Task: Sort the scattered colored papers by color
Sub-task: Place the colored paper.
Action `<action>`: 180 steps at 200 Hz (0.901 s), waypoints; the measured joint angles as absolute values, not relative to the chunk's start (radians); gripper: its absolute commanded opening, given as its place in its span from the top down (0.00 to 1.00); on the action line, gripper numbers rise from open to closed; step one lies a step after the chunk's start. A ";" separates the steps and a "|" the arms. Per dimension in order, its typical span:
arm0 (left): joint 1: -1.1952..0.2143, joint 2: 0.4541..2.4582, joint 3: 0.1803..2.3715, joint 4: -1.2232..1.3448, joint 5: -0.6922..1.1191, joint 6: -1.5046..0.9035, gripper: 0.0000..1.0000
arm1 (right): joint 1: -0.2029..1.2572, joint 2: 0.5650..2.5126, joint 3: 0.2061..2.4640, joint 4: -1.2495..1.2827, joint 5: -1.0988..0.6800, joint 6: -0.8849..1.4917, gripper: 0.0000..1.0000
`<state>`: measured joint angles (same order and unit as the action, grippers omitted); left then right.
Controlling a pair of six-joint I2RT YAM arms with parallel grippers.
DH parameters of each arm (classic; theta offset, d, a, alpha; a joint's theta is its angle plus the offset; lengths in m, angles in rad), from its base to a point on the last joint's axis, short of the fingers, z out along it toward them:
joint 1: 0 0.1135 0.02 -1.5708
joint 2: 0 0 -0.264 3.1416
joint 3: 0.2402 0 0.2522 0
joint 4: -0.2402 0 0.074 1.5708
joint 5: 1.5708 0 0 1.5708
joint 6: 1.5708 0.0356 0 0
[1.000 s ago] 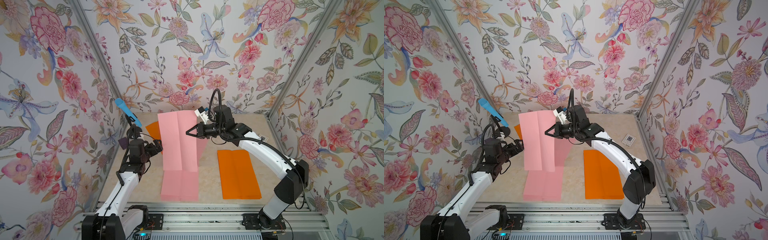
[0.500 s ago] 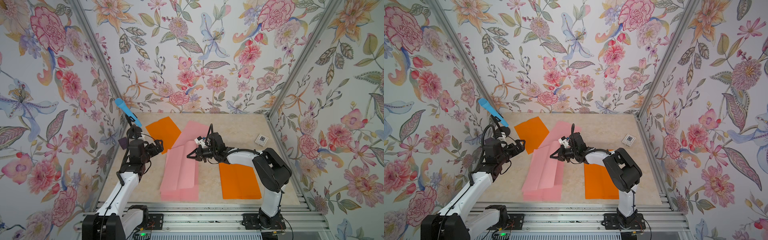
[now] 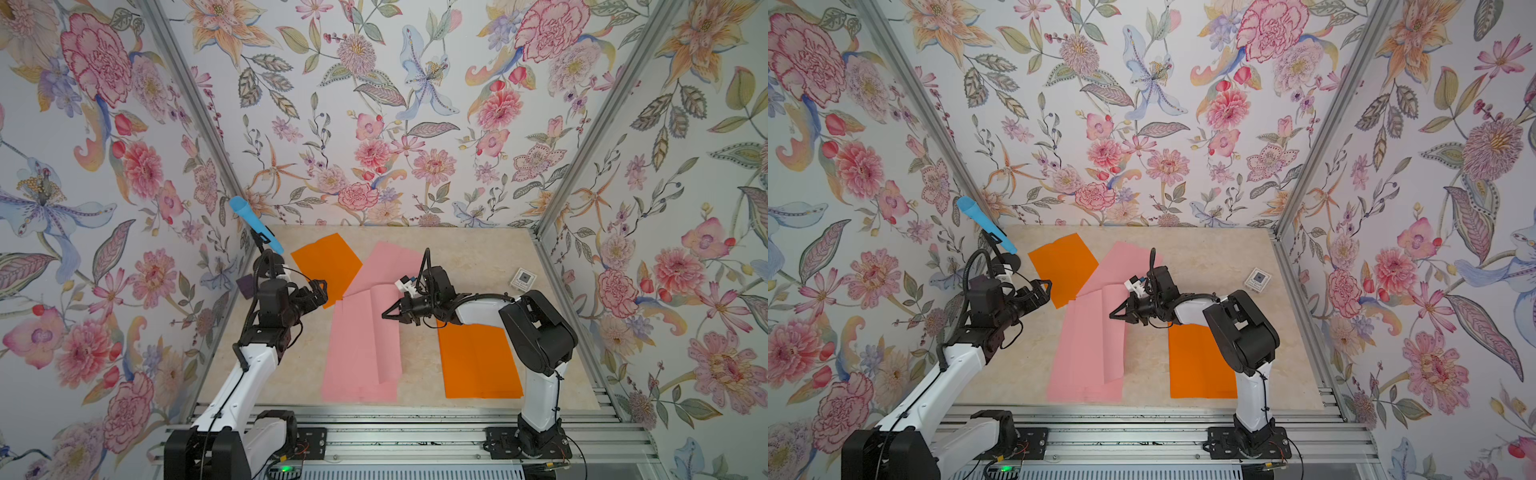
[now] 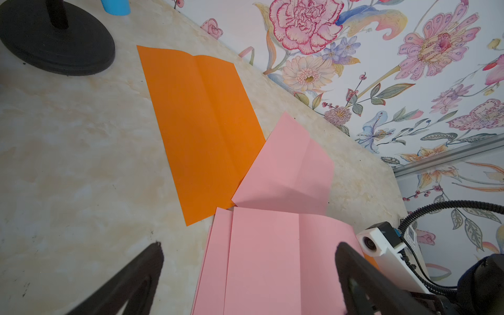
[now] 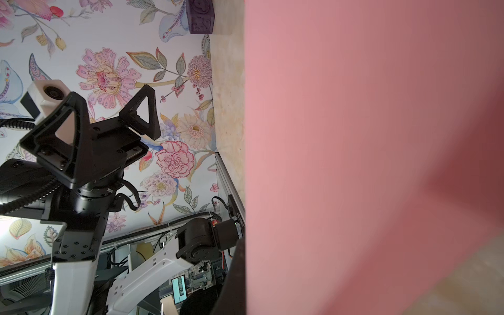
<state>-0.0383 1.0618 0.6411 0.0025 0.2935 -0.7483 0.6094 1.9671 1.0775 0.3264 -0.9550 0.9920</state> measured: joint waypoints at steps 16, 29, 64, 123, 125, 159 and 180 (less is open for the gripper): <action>-0.038 1.063 0.641 0.006 0.305 -0.748 0.00 | 0.628 1.975 1.066 0.359 -0.953 1.011 1.00; -0.038 1.068 0.641 0.012 0.310 -0.748 0.00 | 0.640 1.979 1.051 0.385 -0.946 1.031 1.00; -0.038 1.074 0.630 0.023 0.311 -0.749 0.00 | 0.658 1.981 0.994 0.480 -0.913 1.101 1.00; -0.038 1.080 0.628 0.026 0.316 -0.749 0.00 | 0.680 2.017 0.966 0.607 -0.854 1.192 1.00; -0.038 1.080 0.628 0.026 0.316 -0.749 0.00 | 0.680 2.017 0.966 0.609 -0.852 1.193 1.00; -0.038 1.080 0.628 0.031 0.319 -0.750 0.00 | 0.680 2.017 0.960 0.625 -0.820 1.202 0.89; -0.038 1.081 0.628 0.031 0.324 -0.751 0.00 | 0.680 2.017 0.960 0.619 -0.816 1.200 0.76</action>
<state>-0.0383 1.0809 0.6281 0.0307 0.3244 -0.7513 0.6796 2.0174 0.9600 0.6189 -0.8158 1.1999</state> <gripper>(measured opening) 0.995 0.178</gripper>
